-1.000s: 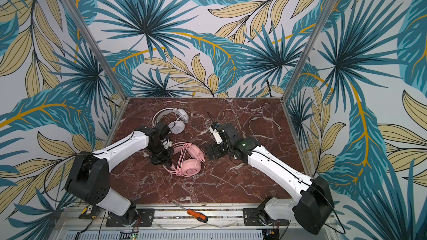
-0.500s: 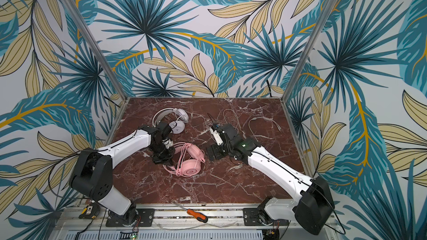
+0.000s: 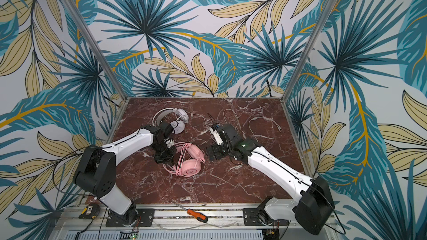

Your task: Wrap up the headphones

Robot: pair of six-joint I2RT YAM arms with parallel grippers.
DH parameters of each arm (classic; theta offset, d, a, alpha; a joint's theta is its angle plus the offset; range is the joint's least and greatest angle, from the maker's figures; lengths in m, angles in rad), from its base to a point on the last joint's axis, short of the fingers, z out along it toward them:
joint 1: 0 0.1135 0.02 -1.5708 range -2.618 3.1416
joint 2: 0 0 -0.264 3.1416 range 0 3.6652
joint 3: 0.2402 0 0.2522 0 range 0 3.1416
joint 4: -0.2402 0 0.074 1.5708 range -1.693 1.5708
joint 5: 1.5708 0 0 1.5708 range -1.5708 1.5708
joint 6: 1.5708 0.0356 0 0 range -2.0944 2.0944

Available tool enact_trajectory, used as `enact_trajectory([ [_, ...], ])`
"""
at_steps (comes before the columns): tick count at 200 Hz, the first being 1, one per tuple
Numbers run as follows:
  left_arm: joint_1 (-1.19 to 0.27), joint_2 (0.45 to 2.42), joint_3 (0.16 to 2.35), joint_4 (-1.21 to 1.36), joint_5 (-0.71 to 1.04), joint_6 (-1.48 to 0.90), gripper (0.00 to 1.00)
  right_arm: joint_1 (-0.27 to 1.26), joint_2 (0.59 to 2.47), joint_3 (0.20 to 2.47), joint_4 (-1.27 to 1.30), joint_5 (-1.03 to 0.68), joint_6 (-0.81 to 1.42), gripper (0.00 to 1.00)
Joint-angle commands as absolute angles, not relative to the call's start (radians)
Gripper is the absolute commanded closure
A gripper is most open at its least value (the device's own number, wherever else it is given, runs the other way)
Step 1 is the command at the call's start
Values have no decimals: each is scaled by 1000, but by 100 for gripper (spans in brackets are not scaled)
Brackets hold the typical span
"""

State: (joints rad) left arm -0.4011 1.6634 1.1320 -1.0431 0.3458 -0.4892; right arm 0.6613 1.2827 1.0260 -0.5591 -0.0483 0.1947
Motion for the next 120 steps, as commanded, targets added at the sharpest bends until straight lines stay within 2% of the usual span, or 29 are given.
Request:
enact_trajectory([
  [1,-405,1667,1160,-1026,334,-501,100,660,1259,1011,-565,-33,198,0],
  [95,-410,1597,1237,-1014,269,-542,100,660,1245,1015,-561,-22,193,0],
  [120,-368,1558,1296,-1014,235,-564,90,660,1244,1017,-551,-14,187,0],
])
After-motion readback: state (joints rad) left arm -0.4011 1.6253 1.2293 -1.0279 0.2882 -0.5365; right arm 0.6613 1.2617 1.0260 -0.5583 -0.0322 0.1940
